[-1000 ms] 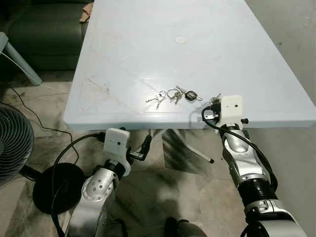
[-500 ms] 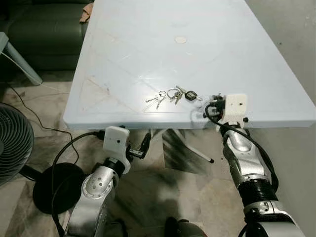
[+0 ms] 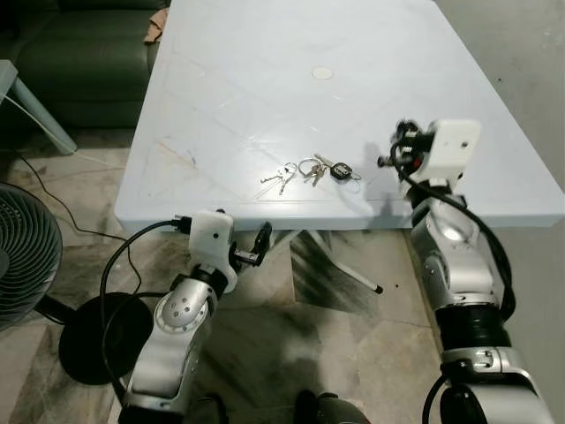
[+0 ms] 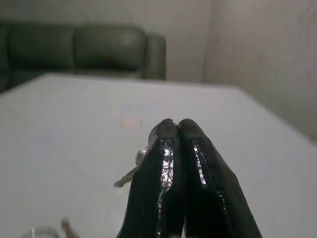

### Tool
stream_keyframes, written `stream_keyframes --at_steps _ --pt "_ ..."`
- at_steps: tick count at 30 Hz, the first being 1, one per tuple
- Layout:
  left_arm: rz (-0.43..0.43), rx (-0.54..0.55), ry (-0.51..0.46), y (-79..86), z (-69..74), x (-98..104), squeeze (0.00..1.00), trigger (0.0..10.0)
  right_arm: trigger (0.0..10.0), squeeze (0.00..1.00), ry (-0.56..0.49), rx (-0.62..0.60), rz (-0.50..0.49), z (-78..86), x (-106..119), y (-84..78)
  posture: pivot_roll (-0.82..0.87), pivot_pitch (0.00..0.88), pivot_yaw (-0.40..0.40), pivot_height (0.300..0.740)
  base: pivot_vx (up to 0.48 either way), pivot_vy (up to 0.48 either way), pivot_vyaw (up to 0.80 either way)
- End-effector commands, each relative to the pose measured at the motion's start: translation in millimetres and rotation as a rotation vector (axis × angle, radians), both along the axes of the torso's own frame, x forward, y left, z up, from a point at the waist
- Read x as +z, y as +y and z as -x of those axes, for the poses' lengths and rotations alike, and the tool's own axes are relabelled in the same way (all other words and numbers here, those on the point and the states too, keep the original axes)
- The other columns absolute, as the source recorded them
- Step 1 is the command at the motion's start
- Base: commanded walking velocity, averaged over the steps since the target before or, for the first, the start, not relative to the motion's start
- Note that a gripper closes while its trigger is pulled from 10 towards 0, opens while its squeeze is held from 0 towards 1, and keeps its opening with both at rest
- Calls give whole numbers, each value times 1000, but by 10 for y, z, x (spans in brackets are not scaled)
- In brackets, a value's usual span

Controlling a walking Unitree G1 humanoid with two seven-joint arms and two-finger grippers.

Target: Hang keys on a hook

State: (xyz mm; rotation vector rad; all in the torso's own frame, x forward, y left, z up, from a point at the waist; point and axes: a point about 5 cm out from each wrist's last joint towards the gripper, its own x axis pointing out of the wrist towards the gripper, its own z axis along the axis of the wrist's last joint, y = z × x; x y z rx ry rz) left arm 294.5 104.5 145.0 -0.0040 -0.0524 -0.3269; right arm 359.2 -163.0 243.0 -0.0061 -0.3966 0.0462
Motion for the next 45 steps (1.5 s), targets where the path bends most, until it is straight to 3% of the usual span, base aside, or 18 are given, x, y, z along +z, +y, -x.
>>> stream_keyframes --at_steps 1,7,12,16,24,37,40,45 --pt "9 28 5 47 -22 -25 0 10000 10000 0 -38 3 -5 37 114 18 35 124 -54 732 0 0 0" --pt "45 77 -19 144 -99 37 0 10000 10000 0 -53 43 -123 173 110 41 37 89 -60 732 0 0 0" --pt "104 122 -30 241 -109 45 0 10000 10000 0 -48 168 -144 400 -127 114 27 60 -54 732 0 0 0" --pt "122 143 -29 300 -99 34 0 10000 10000 0 -55 178 -140 569 -302 95 20 35 -44 732 0 0 0" --pt "159 141 -34 381 -102 -17 0 10000 10000 0 81 134 -154 763 -765 10 14 0 -25 732 0 0 0" --pt "161 176 0 437 -92 -134 0 10000 10000 0 127 113 -127 713 -854 -21 22 0 -34 732 0 0 0" --pt "161 183 0 456 -85 -154 0 10000 10000 0 199 89 -86 673 -937 -31 23 0 -35 732 0 0 0" --pt "165 195 -5 500 -119 -144 0 10000 10000 0 234 76 -58 622 -976 -36 21 0 -30 732 0 0 -274"
